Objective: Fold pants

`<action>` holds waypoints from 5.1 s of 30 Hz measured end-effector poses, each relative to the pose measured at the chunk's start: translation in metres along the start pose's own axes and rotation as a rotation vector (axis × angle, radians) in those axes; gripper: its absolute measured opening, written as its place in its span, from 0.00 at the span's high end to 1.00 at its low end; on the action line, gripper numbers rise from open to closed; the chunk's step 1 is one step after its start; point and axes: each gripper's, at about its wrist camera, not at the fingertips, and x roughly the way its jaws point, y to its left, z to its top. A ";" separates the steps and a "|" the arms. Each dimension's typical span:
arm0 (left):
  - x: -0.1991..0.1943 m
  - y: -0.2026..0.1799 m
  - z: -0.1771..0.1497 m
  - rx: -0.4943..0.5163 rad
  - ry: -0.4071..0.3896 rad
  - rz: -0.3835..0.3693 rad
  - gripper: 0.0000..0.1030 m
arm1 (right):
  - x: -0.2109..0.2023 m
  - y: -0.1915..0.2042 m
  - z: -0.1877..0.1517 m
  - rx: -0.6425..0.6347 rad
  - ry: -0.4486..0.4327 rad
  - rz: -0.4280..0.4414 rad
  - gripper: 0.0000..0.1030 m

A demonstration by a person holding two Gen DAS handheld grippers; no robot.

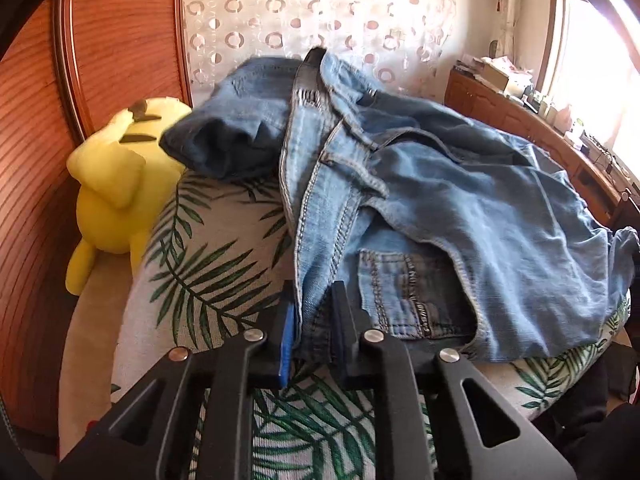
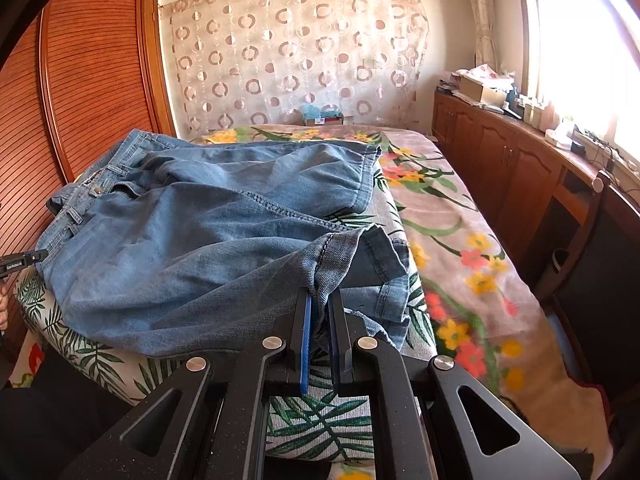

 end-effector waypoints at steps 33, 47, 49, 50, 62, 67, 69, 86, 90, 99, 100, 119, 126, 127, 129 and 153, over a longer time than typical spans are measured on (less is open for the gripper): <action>-0.142 -0.026 0.012 0.045 -0.260 -0.055 0.92 | -0.062 -0.010 0.032 0.025 -0.212 0.025 0.96; -0.122 -0.029 0.011 0.071 -0.232 -0.036 0.92 | -0.032 -0.003 0.023 -0.017 -0.208 -0.012 0.96; -0.111 -0.029 0.011 0.075 -0.215 -0.031 0.92 | -0.021 -0.002 0.023 -0.033 -0.192 -0.026 0.96; -0.104 -0.027 0.012 0.074 -0.207 -0.031 0.92 | -0.013 -0.002 0.024 -0.035 -0.181 -0.029 0.96; -0.078 -0.032 0.018 0.082 -0.181 -0.021 0.92 | 0.042 0.000 0.042 -0.040 -0.116 -0.034 0.96; -0.086 -0.035 0.041 0.103 -0.229 -0.017 0.92 | 0.038 -0.004 0.064 -0.052 -0.168 -0.050 0.96; -0.086 -0.036 0.053 0.111 -0.248 -0.013 0.92 | 0.038 -0.004 0.074 -0.061 -0.192 -0.059 0.96; -0.059 -0.028 0.128 0.135 -0.297 0.027 0.92 | 0.085 0.002 0.100 -0.095 -0.253 -0.098 0.96; -0.049 -0.025 0.143 0.137 -0.297 0.040 0.92 | 0.095 -0.001 0.110 -0.098 -0.254 -0.107 0.96; -0.013 -0.020 0.175 0.140 -0.277 0.051 0.92 | 0.132 0.005 0.131 -0.119 -0.235 -0.128 0.96; -0.006 -0.020 0.181 0.142 -0.271 0.052 0.92 | 0.136 0.004 0.133 -0.122 -0.231 -0.130 0.96; 0.084 -0.014 0.228 0.170 -0.168 0.089 0.92 | 0.218 0.006 0.180 -0.170 -0.145 -0.153 0.96; 0.105 -0.012 0.230 0.170 -0.132 0.092 0.92 | 0.246 0.004 0.192 -0.192 -0.080 -0.159 0.96; 0.106 -0.012 0.230 0.171 -0.128 0.092 0.92 | 0.249 0.003 0.193 -0.189 -0.070 -0.155 0.96; 0.110 -0.014 0.230 0.176 -0.117 0.097 0.92 | 0.253 0.000 0.197 -0.181 -0.046 -0.146 0.96; 0.096 -0.011 0.219 0.145 -0.117 0.079 0.72 | 0.265 -0.009 0.215 -0.145 0.053 -0.127 0.96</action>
